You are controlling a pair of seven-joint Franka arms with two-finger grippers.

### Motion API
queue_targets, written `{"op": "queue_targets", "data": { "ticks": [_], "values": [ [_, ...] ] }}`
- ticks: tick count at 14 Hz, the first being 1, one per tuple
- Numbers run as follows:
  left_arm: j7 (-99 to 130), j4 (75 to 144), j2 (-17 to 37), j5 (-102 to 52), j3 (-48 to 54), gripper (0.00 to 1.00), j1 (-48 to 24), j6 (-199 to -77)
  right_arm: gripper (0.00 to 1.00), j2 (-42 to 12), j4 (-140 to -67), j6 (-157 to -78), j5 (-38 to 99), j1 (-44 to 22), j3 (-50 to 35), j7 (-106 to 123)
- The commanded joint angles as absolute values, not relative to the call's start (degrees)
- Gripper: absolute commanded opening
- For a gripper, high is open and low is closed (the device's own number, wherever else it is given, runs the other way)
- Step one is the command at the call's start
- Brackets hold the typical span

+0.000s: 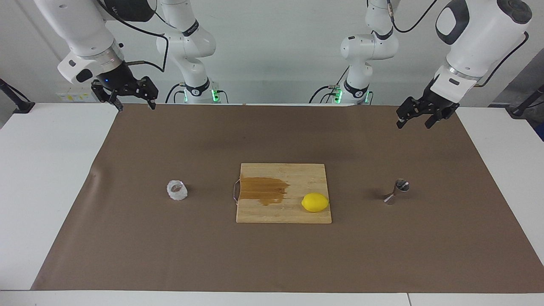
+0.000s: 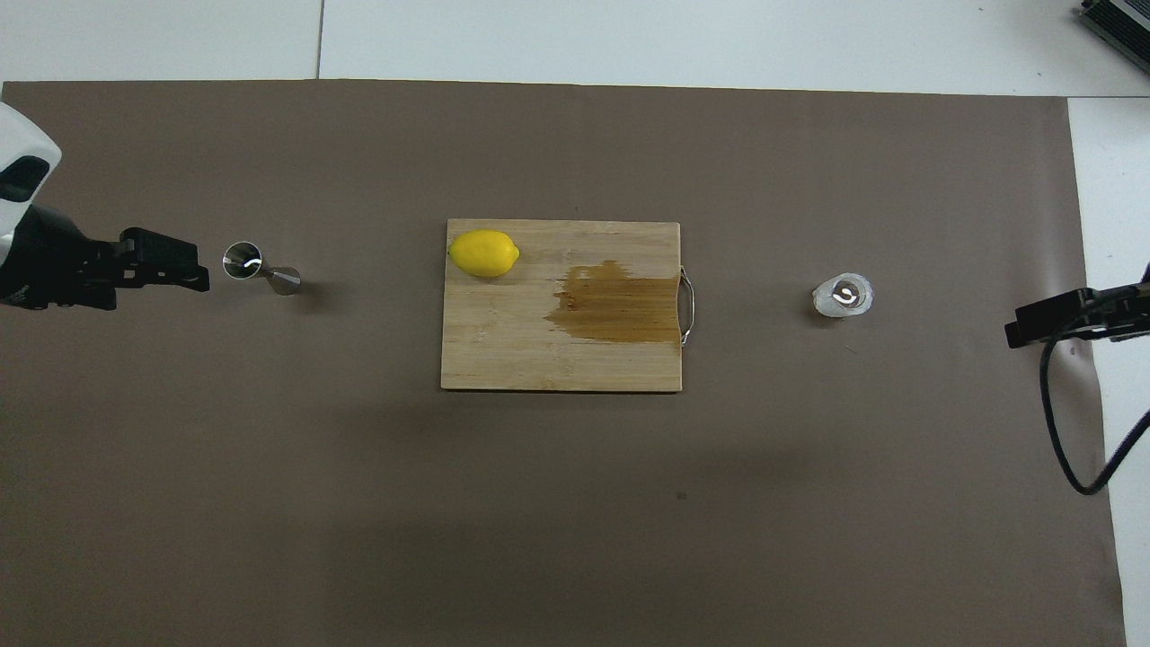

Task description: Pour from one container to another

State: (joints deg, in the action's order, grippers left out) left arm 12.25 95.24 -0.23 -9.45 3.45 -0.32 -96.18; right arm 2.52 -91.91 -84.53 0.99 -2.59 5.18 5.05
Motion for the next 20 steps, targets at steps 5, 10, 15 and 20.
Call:
{"op": "queue_targets", "data": {
  "ticks": [5,10,15,20],
  "values": [
    [38.7,103.0,-1.7,-14.4,3.2,1.0,1.8,-101.1,1.0,2.5,-91.8,-84.4,0.8,-2.5,5.3,4.7],
    [62.8,112.9,-5.7,-27.0,3.1,1.0,4.0,-111.0,1.0,2.5,-91.8,-84.5,0.8,-2.5,5.3,4.7],
    [82.3,120.8,-7.0,-33.3,3.1,1.0,3.6,-125.0,1.0,2.5,-91.8,-84.4,0.8,-2.5,5.3,4.7],
    [97.9,127.9,-6.9,-34.5,3.3,1.0,1.5,-141.5,1.0,2.5,-91.8,-84.5,0.8,-2.5,5.3,4.7]
  ]
}}
